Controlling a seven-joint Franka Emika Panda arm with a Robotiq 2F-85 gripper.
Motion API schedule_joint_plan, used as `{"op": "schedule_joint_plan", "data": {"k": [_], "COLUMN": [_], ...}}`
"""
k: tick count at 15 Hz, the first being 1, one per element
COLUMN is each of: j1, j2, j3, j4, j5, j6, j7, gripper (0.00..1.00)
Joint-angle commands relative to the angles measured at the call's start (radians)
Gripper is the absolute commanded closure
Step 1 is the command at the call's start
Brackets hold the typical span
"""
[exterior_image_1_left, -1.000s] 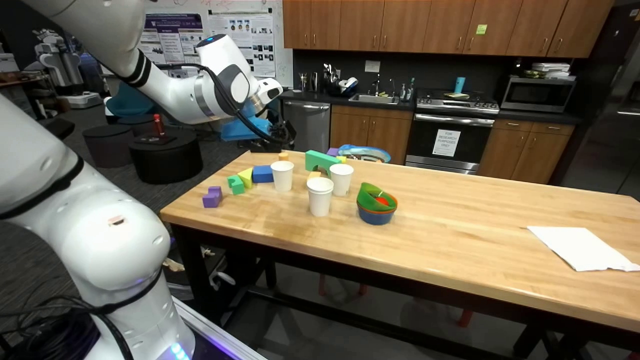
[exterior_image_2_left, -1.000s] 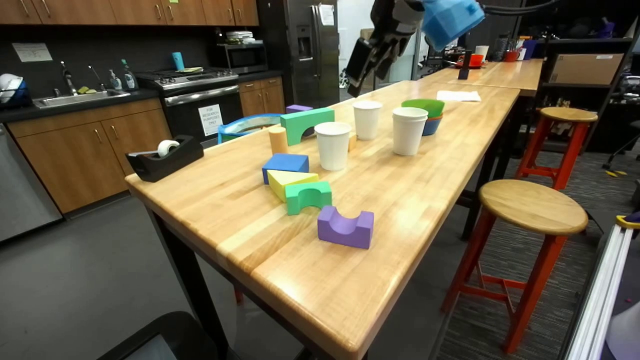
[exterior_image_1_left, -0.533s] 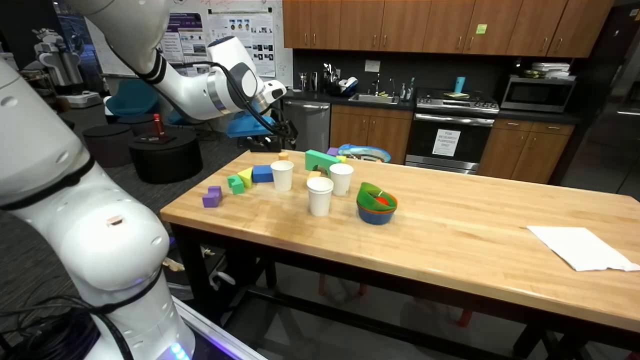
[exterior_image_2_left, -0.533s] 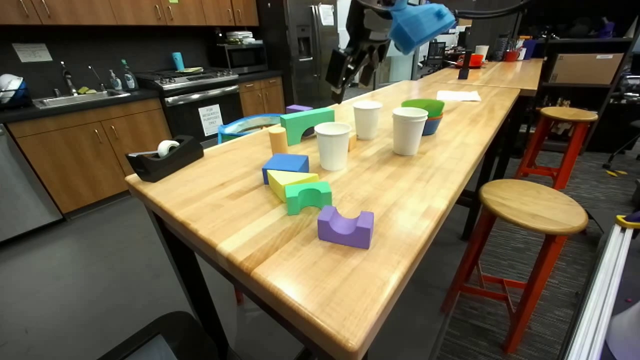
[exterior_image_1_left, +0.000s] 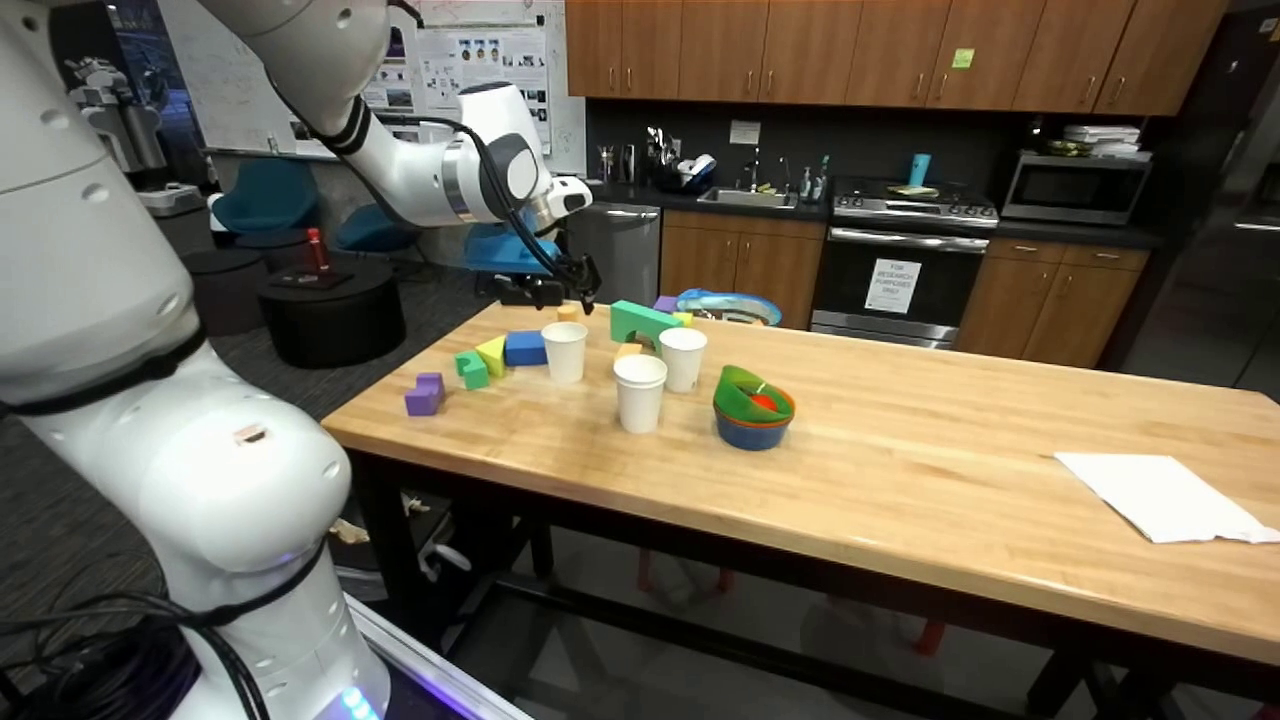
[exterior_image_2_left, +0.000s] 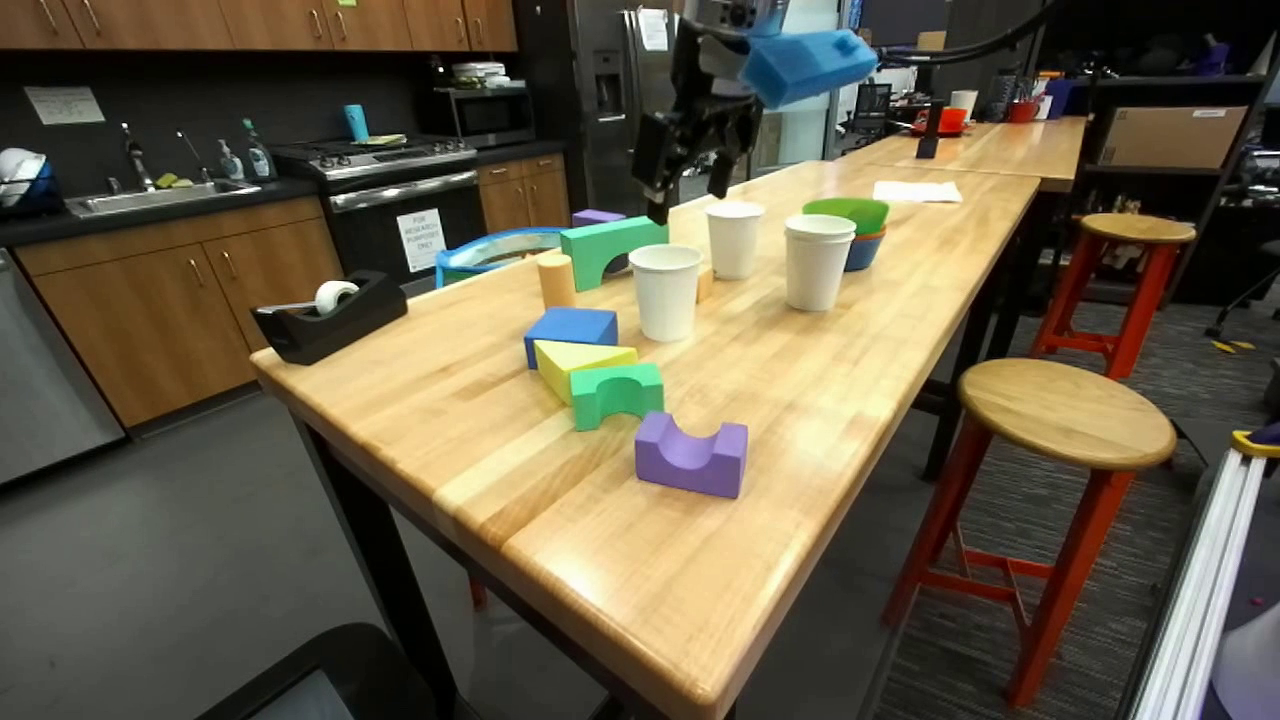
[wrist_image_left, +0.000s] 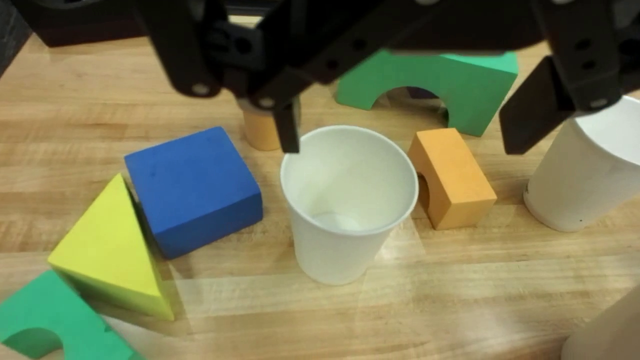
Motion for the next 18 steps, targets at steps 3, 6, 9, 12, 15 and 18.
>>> {"op": "schedule_joint_plan", "data": {"k": [3,6,9,12,15,18], "j1": [0.028,0.036,0.038,0.037,0.036,0.033], "j2": [0.051,0.072,0.088,0.107,0.121,0.141], "j3": [-0.07,-0.087,-0.09,-0.092,-0.094,-0.098], "j4": [0.04,0.039,0.04,0.049,0.057,0.073], "j5": [0.075,0.12,0.123,0.118,0.115,0.114], "j6": [-0.034,-0.042,-0.048,-0.05,-0.053,-0.056], "j7": [-0.052,-0.083,-0.085,-0.08,-0.077,-0.072], "gripper": [0.0,0.0,0.0,0.0,0.0,0.0]}}
